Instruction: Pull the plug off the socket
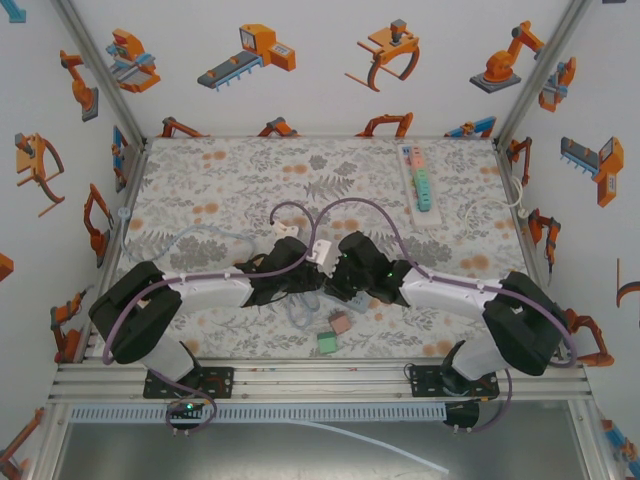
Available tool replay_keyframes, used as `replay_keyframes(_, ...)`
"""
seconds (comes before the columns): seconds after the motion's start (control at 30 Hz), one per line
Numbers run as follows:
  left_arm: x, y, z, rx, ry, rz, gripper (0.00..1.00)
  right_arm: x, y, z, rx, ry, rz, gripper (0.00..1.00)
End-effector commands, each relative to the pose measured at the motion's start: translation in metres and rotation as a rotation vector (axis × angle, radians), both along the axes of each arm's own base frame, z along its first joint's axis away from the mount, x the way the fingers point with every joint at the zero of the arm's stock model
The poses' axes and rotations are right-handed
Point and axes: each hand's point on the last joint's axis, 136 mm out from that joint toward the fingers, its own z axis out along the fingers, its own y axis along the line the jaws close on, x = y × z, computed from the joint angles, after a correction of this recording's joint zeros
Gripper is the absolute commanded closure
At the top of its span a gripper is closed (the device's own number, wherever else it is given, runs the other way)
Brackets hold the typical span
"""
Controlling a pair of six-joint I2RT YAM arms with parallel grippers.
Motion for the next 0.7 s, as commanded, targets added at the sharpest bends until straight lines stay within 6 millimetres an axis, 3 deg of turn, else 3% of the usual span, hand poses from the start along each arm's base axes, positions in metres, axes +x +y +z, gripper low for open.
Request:
replay_keyframes(0.0, -0.085, 0.084, -0.117, 0.442, 0.322, -0.132, 0.57, 0.023, 0.025, 0.11, 0.372, -0.129, -0.045, 1.0)
replay_keyframes(0.1, -0.085, 0.084, -0.117, 0.435, 0.327, -0.132, 0.57, 0.03, 0.024, 0.12, 0.448, -0.086, -0.094, 1.0)
replay_keyframes(0.27, -0.086, 0.085, -0.118, 0.426, 0.334, -0.132, 0.57, 0.026, 0.021, 0.108, 0.376, -0.106, -0.067, 1.0)
replay_keyframes(0.57, -0.083, 0.081, -0.105, 0.404, 0.309, -0.135, 0.53, 0.039, -0.018, 0.123, 0.387, -0.102, -0.255, 1.0)
replay_keyframes(0.67, -0.08, 0.068, -0.089, 0.324, 0.277, -0.161, 0.5, 0.043, -0.032, 0.134, 0.422, -0.063, -0.354, 1.0)
